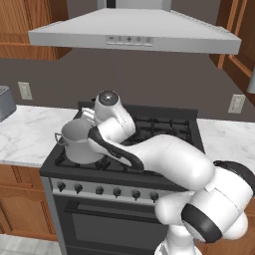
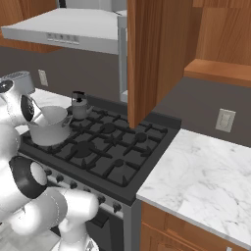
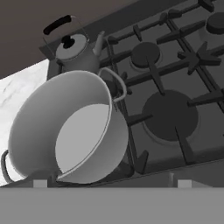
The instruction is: Pick the kettle from the cabinet and place it on a stove burner. Then pick the pot from the counter and place it on another stove burner. Finally, turn both burners on.
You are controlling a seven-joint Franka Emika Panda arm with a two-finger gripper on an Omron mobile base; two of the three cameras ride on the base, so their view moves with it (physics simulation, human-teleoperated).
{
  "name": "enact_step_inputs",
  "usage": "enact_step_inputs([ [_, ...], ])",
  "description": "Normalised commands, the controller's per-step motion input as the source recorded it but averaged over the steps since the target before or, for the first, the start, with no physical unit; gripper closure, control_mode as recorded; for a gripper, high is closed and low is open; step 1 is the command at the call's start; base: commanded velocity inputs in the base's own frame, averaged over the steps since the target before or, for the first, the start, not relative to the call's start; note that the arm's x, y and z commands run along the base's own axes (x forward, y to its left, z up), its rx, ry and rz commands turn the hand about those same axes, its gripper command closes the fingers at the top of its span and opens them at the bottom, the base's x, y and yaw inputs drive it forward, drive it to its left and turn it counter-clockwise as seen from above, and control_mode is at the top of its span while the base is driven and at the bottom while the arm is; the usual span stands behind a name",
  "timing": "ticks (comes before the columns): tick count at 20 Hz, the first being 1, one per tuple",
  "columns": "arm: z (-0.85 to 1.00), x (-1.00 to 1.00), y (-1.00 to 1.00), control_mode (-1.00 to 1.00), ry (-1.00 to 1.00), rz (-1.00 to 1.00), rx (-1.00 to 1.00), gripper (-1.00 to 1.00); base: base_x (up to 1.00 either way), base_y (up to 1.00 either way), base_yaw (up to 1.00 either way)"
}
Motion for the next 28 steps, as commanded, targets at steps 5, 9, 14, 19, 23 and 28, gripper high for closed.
enact_step_inputs([
  [5,0.20,-0.62,0.00,-1.00,0.00,0.00,0.00,-1.00,0.00,0.00,0.00],
  [9,0.19,-0.60,0.00,-1.00,0.00,0.00,0.00,-1.00,0.00,0.00,0.00],
  [14,0.13,-0.54,0.00,-1.00,0.00,0.00,0.00,-1.00,0.00,0.00,0.00],
  [19,0.17,-0.51,0.00,-1.00,0.00,0.00,0.00,-1.00,0.00,0.00,0.00],
  [23,0.22,-0.53,0.00,-1.00,-0.02,0.00,0.00,-1.00,0.00,0.00,0.00],
  [28,0.13,-0.49,0.00,-1.00,-0.01,0.00,0.00,-1.00,0.00,0.00,0.00],
])
